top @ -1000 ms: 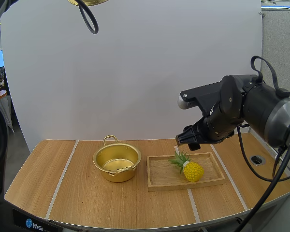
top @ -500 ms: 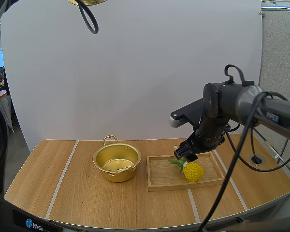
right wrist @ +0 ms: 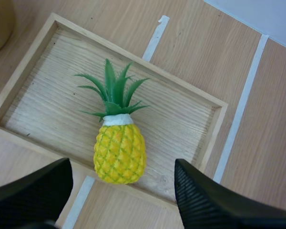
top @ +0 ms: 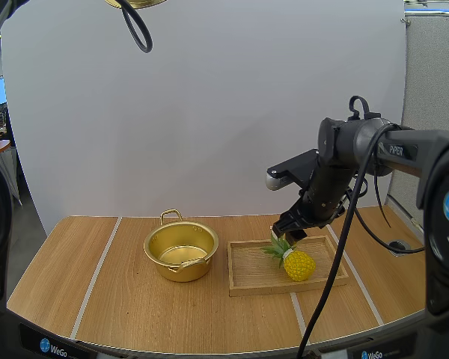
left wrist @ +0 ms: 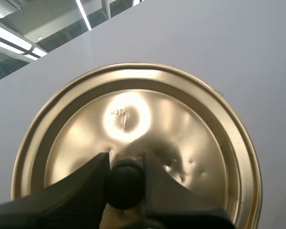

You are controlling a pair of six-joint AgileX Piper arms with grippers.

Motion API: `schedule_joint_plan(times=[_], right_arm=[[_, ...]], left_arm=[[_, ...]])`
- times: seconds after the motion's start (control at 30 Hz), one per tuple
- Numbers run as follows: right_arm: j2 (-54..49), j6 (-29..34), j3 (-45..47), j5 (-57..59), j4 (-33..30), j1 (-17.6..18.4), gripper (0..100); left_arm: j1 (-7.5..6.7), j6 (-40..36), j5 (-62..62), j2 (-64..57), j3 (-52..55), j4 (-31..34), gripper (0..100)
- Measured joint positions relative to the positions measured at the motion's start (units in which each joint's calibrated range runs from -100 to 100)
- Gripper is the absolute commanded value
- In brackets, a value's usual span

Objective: Open the pot, put the pineapple inside, and close it

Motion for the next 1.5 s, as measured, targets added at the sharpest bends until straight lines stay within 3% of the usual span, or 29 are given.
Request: schedule_joint_plan(times=[0.4,1.5], right_arm=[[6.3,-3.2,0.0,-1.0,1.5,-0.2,100],[24.9,-5.0,0.0,-12.8,3.0,-0.2,100]], left_arm=[[0.00,0.0,0.0,0.0,0.0,0.0,0],[0.00,0.0,0.0,0.0,0.0,0.0,0]])
